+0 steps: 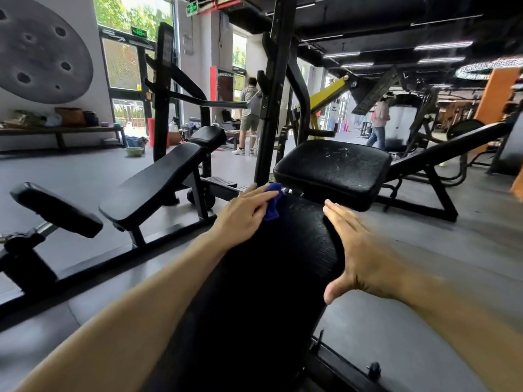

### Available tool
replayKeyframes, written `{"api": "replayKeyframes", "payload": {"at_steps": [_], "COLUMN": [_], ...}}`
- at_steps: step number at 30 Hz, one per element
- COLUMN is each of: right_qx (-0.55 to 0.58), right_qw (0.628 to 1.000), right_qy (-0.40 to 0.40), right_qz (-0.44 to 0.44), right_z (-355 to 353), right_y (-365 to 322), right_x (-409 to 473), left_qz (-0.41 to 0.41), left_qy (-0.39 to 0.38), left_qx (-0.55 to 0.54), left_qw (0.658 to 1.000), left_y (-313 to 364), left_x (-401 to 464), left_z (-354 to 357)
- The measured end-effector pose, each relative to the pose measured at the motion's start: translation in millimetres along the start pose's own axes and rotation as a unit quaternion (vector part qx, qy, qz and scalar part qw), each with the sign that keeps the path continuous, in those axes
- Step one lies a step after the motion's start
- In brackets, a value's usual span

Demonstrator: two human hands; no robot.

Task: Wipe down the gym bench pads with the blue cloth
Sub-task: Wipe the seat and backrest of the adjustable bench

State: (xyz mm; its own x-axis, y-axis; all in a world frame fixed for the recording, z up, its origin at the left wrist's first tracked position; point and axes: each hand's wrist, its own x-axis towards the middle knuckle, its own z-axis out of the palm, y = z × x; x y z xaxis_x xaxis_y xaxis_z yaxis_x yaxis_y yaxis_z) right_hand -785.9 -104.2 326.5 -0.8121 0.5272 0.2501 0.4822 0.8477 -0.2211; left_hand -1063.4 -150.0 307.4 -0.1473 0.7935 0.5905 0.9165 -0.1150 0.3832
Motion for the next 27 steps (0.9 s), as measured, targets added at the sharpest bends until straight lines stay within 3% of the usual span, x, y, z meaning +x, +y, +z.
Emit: {"api": "replayKeyframes", "payload": {"at_steps": [2, 8, 14, 19, 23, 27], "right_qx": [0.011, 0.04, 0.081, 0.048, 0.007, 0.048], "right_qw": [1.0, 0.998, 0.992, 0.997, 0.999, 0.996], "right_qy": [-0.006, 0.027, 0.068, 0.036, 0.012, 0.048], "right_qz": [0.01, 0.048, 0.068, 0.043, 0.052, 0.057], "right_z": [-1, 1, 5, 3, -3, -8], "right_y": [-1, -1, -4, 0, 10, 17], "right_x": [1, -8, -18, -19, -29, -33], "left_qz": [0.009, 0.168, -0.014, 0.077, 0.14, 0.111], "left_qy": [0.006, -0.03, 0.011, -0.021, -0.052, -0.045], "left_qx": [-0.012, -0.002, 0.045, 0.012, 0.008, 0.024], "left_qw": [1.0, 0.985, 0.999, 0.997, 0.989, 0.993], "left_y": [21, 89, 54, 107, 99, 89], "left_x": [-4, -53, 4, -33, -73, -61], "left_z": [2, 28, 16, 34, 21, 15]}}
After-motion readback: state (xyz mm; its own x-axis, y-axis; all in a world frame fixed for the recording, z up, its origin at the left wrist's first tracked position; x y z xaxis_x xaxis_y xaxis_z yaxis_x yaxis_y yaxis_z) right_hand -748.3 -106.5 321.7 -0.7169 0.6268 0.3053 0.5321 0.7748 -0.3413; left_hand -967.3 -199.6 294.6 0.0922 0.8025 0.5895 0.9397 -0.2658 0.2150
